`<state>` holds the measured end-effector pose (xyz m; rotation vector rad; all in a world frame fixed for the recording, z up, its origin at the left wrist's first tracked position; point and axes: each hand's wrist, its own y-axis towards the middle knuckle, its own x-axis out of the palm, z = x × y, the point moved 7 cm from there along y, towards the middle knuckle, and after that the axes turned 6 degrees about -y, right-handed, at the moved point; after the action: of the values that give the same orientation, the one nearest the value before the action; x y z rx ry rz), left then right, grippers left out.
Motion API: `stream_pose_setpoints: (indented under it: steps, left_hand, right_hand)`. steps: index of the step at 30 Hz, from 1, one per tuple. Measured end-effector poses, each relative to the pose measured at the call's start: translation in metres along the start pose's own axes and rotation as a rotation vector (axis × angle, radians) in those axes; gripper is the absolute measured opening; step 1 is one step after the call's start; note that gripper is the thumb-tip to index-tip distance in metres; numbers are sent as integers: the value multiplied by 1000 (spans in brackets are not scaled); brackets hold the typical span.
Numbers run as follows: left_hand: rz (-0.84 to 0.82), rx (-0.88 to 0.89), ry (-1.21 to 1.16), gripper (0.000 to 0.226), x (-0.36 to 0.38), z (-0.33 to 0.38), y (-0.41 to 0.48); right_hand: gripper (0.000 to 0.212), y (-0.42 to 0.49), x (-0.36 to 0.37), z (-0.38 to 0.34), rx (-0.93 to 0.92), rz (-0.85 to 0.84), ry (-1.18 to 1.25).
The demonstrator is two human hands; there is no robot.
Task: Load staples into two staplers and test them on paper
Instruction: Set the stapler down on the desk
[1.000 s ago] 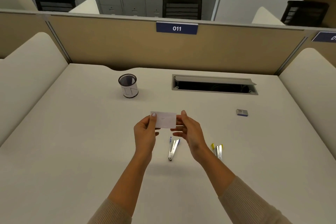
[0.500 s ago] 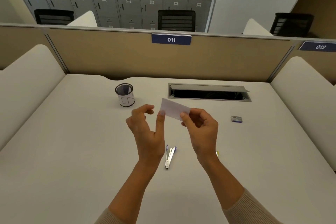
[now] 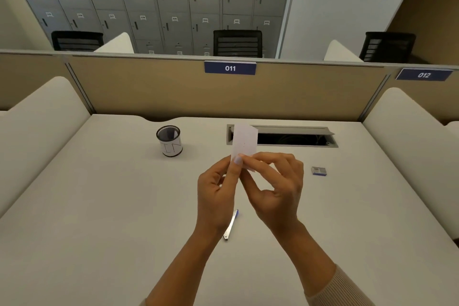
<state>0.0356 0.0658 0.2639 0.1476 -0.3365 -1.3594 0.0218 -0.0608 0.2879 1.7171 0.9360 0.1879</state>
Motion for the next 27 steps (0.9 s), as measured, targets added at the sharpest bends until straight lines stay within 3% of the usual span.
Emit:
stream_pose_setpoints:
  steps: [6, 10, 13, 18, 23, 27]
  left_hand:
    - [17, -20, -27, 23, -5, 2, 5]
    - [-24, 2, 26, 22, -10, 7, 11]
    - [-91, -1, 62, 23, -8, 12, 14]
    - [-192, 34, 90, 22, -2, 24, 18]
    - [-124, 13, 37, 20, -3, 28, 20]
    - [-85, -38, 7, 18, -1, 26, 17]
  right_hand:
    - [35, 2, -6, 0, 81, -85, 95]
    - [38, 12, -17, 15, 431, -34, 294]
    - [37, 18, -11, 25, 633, -160, 489]
    - [24, 15, -3, 23, 756, -301, 653]
    - [29, 8, -6, 25, 858, -309, 668]
    - [20, 5, -8, 25, 901, -288, 663]
